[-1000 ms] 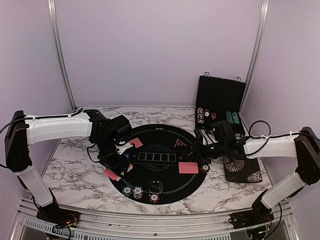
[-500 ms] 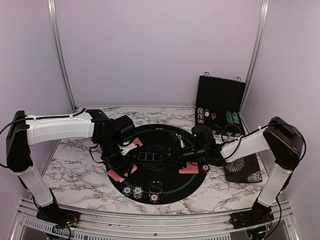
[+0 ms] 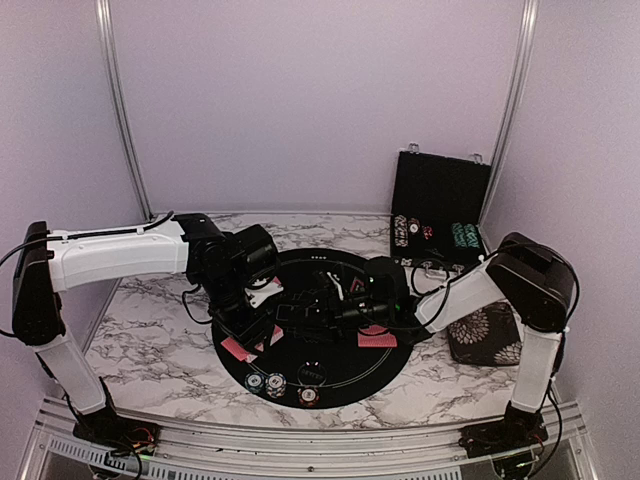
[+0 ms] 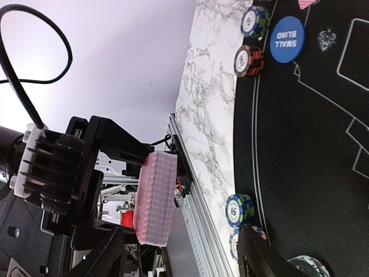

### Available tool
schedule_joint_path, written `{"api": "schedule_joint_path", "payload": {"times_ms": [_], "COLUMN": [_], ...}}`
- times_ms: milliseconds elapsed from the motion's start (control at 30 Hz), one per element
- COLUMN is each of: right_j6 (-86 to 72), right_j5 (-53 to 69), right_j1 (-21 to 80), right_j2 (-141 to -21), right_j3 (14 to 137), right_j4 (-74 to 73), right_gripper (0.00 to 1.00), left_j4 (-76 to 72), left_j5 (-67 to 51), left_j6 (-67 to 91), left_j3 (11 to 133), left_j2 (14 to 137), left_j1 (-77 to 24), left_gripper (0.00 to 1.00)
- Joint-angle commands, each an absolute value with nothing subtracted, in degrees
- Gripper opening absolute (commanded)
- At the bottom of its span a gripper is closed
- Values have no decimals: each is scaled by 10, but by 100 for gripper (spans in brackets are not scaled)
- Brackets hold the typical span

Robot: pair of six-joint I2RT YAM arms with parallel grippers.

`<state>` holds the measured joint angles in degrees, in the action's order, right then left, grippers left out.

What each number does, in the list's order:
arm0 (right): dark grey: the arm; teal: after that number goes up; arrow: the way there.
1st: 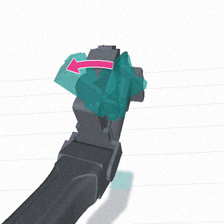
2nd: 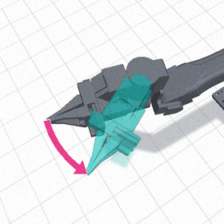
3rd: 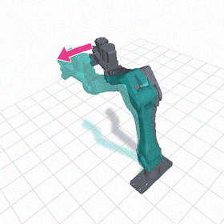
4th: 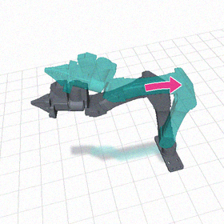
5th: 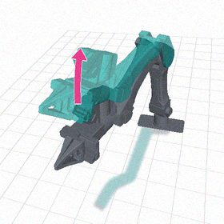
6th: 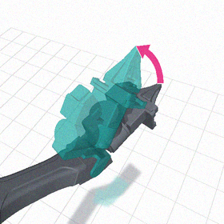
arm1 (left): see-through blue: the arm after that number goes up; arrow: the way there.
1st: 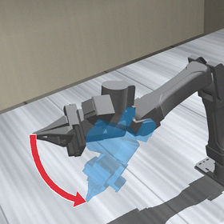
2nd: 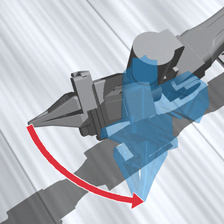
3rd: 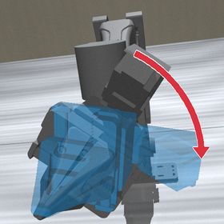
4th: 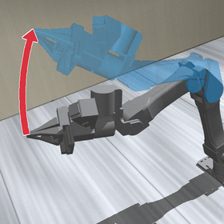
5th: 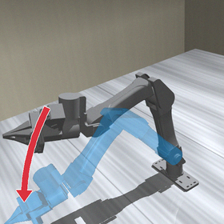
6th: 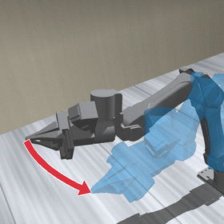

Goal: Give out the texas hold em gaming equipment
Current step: Pick up the poker card from the face-down deck piles.

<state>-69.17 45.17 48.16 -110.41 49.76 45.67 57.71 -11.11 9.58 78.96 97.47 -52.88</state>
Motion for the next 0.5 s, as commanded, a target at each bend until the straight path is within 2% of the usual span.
{"api": "schedule_joint_path", "payload": {"times_ms": [0,467], "right_j6": [-729,-781], "right_j5": [469,485], "right_j1": [497,515], "right_j2": [-1123,-1168], "right_j3": [525,547], "right_j4": [533,605], "right_gripper": [65,64], "left_j4": [599,606], "left_j5": [-116,-112], "left_j6": [87,87], "left_j3": [811,823], "left_j2": [980,985], "left_j1": [-533,-534], "left_gripper": [56,56]}}
